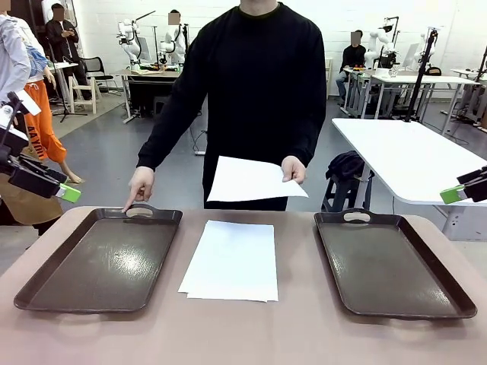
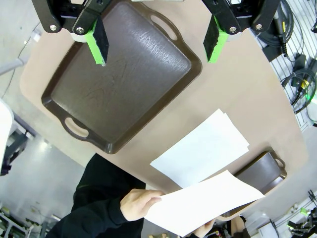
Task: Sort the A4 documents.
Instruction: Receive the A4 Paper.
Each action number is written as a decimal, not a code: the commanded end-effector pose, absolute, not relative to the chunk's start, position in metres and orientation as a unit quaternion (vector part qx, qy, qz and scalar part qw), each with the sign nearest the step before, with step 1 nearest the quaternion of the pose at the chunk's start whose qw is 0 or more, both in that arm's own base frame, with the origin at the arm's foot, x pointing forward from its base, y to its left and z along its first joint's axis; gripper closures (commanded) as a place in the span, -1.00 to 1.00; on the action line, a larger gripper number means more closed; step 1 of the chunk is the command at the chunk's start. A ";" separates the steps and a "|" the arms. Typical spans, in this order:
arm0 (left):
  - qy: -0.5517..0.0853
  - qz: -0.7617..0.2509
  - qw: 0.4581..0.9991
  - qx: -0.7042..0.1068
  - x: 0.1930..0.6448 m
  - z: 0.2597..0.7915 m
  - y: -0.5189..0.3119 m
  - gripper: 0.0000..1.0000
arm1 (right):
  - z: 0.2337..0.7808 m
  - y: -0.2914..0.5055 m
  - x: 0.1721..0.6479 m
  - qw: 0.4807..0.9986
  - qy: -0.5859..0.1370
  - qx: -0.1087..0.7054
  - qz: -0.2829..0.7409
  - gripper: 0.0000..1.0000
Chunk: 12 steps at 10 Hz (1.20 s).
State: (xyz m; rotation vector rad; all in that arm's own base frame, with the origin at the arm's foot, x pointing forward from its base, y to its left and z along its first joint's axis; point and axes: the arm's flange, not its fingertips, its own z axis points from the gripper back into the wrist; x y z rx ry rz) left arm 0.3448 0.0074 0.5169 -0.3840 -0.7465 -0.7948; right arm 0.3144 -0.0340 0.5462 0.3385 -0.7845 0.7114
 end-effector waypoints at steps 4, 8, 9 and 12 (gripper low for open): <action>-0.300 -0.273 0.869 -0.283 0.421 0.492 -0.065 -1.00 | 0.546 -0.034 0.315 0.849 -0.372 0.161 0.338 -1.00; -0.231 -0.190 0.874 -0.384 0.495 0.468 -0.119 -1.00 | 0.546 -0.034 0.315 0.849 -0.372 0.161 0.338 -1.00; -0.212 -0.163 0.868 -0.419 0.512 0.463 -0.126 -1.00 | 0.546 -0.034 0.315 0.849 -0.372 0.161 0.338 -1.00; -0.160 -0.106 0.847 -0.496 0.551 0.456 -0.147 -1.00 | 0.546 -0.034 0.315 0.849 -0.372 0.161 0.338 -1.00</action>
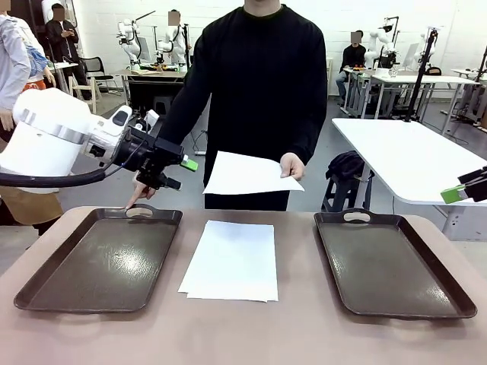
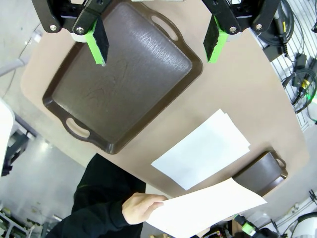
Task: Sort the A4 documents.
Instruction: Receive the A4 Paper.
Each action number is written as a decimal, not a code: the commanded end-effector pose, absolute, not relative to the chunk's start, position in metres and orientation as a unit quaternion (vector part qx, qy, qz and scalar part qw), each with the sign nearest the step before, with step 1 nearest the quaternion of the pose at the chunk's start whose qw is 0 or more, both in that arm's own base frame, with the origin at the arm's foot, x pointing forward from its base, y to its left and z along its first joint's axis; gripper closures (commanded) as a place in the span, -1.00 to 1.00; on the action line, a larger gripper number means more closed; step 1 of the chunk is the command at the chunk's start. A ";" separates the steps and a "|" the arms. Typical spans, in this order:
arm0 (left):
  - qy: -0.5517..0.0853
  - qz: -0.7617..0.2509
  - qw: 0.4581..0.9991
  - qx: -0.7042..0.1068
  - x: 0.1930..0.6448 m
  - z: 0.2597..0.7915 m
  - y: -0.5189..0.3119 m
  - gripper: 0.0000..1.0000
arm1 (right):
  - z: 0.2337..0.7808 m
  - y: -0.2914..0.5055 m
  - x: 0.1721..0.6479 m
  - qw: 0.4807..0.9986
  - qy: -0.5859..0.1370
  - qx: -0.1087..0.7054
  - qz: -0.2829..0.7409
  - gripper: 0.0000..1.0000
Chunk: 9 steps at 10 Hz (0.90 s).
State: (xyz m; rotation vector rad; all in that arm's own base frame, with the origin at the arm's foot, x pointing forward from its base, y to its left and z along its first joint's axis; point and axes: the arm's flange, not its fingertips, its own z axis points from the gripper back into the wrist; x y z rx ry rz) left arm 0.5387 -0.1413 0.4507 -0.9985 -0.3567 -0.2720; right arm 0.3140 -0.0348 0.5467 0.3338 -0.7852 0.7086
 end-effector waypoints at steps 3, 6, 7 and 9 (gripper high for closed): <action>-0.134 -0.084 0.829 -0.537 0.565 0.450 -0.167 -1.00 | 0.546 -0.034 0.315 0.849 -0.372 0.161 0.338 -1.00; -0.105 -0.057 0.820 -0.559 0.574 0.433 -0.189 -1.00 | 0.546 -0.034 0.315 0.849 -0.372 0.161 0.338 -1.00; -0.098 -0.053 0.821 -0.559 0.577 0.429 -0.193 -1.00 | 0.546 -0.034 0.315 0.849 -0.372 0.161 0.338 -1.00; -0.079 -0.031 0.809 -0.582 0.581 0.422 -0.197 -1.00 | 0.546 -0.034 0.315 0.849 -0.372 0.161 0.338 -1.00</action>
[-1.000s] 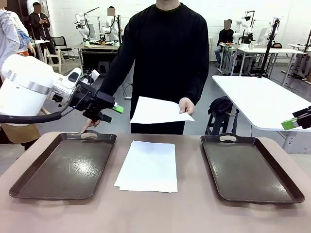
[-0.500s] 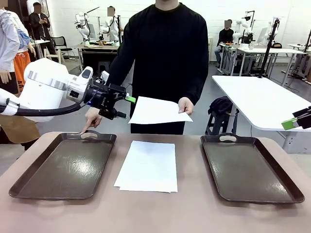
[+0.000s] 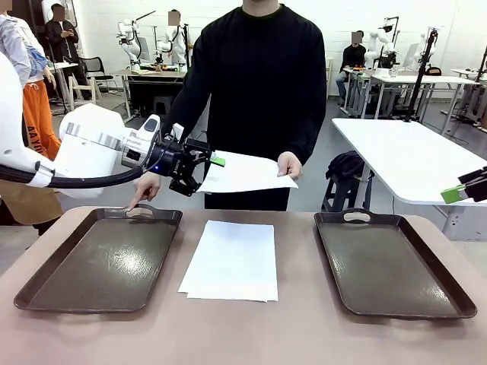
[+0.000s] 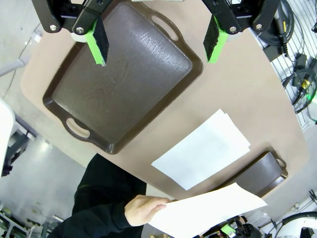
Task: Sort the A4 documents.
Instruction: Receive the A4 Paper.
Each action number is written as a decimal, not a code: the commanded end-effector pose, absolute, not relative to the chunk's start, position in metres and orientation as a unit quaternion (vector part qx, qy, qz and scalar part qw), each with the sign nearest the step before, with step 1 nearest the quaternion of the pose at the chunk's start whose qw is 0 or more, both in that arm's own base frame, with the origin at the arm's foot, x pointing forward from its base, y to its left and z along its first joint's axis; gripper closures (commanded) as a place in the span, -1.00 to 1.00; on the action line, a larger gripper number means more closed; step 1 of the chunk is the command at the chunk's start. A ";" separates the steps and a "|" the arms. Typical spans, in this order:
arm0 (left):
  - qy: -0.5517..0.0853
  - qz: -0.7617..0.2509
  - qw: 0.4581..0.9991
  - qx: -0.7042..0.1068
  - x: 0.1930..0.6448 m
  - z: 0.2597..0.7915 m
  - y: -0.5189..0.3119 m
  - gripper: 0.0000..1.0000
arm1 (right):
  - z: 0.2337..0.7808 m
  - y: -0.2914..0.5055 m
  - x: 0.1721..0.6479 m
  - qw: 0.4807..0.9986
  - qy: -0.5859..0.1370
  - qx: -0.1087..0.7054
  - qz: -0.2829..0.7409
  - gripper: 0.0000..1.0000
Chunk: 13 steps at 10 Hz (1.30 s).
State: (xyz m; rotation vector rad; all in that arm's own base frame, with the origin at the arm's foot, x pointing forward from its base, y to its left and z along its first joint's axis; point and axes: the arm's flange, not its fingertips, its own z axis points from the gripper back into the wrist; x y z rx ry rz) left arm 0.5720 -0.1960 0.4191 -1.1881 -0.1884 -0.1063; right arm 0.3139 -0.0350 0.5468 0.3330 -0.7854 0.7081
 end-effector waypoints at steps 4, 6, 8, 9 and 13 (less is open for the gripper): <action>-0.021 -0.012 0.795 -0.606 0.587 0.419 -0.197 -1.00 | 0.546 -0.034 0.315 0.849 -0.372 0.161 0.338 -1.00; 0.004 -0.015 0.777 -0.629 0.585 0.413 -0.199 -1.00 | 0.546 -0.034 0.315 0.849 -0.372 0.161 0.338 -1.00; -0.012 -0.017 0.756 -0.654 0.585 0.405 -0.196 -1.00 | 0.546 -0.034 0.315 0.849 -0.372 0.161 0.338 -1.00; -0.027 -0.014 0.760 -0.649 0.581 0.403 -0.198 -0.62 | 0.546 -0.034 0.315 0.849 -0.372 0.161 0.338 -1.00; -0.039 0.000 0.757 -0.652 0.572 0.404 -0.204 0.17 | 0.546 -0.034 0.315 0.849 -0.372 0.161 0.338 -1.00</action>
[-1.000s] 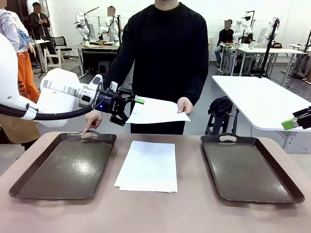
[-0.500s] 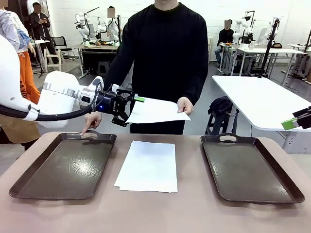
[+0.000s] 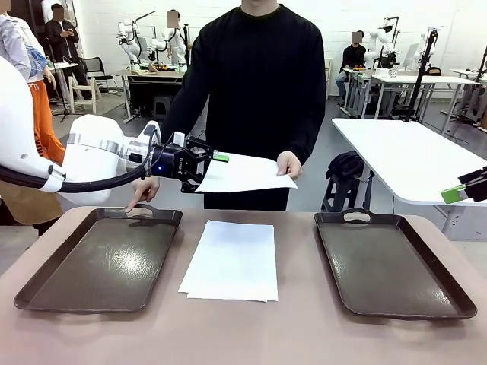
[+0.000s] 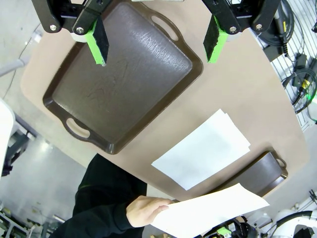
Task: Sort the A4 documents.
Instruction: Receive the A4 Paper.
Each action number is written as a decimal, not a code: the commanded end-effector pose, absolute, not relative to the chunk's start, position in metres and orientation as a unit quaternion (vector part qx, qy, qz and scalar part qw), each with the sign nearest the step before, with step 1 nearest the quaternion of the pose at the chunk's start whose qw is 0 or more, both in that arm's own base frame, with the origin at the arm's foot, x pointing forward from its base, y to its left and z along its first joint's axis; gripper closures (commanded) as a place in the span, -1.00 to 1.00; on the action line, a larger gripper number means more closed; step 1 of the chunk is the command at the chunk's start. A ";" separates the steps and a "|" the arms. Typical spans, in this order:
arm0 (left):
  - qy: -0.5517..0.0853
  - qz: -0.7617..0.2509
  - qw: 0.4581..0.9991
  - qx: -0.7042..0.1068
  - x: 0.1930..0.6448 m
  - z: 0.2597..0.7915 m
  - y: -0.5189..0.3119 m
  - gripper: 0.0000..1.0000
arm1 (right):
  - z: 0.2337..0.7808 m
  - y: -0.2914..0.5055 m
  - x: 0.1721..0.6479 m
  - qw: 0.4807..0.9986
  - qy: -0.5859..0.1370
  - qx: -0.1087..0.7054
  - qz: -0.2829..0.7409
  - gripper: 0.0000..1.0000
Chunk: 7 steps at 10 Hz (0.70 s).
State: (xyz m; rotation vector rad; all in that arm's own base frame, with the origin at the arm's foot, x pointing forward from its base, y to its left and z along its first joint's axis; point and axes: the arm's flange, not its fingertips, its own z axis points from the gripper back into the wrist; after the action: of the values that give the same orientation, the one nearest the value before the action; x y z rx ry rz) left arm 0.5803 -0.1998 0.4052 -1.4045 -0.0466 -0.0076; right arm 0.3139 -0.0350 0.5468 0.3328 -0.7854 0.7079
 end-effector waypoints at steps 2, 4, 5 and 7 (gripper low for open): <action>-0.042 0.000 0.758 -0.651 0.572 0.404 -0.203 0.56 | 0.546 -0.034 0.315 0.849 -0.372 0.161 0.338 -1.00; -0.045 0.001 0.759 -0.649 0.572 0.406 -0.201 0.96 | 0.546 -0.034 0.315 0.849 -0.372 0.161 0.338 -1.00; -0.046 0.003 0.760 -0.648 0.572 0.406 -0.201 0.98 | 0.546 -0.034 0.315 0.849 -0.372 0.161 0.338 -1.00; -0.046 0.007 0.764 -0.644 0.571 0.406 -0.201 1.00 | 0.546 -0.034 0.315 0.849 -0.372 0.161 0.338 -1.00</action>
State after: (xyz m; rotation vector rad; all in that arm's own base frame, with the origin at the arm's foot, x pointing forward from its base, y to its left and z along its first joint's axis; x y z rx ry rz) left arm 0.5780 -0.1998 0.4060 -1.3990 -0.0716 0.0000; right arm 0.3139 -0.0350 0.5468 0.3328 -0.7854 0.7079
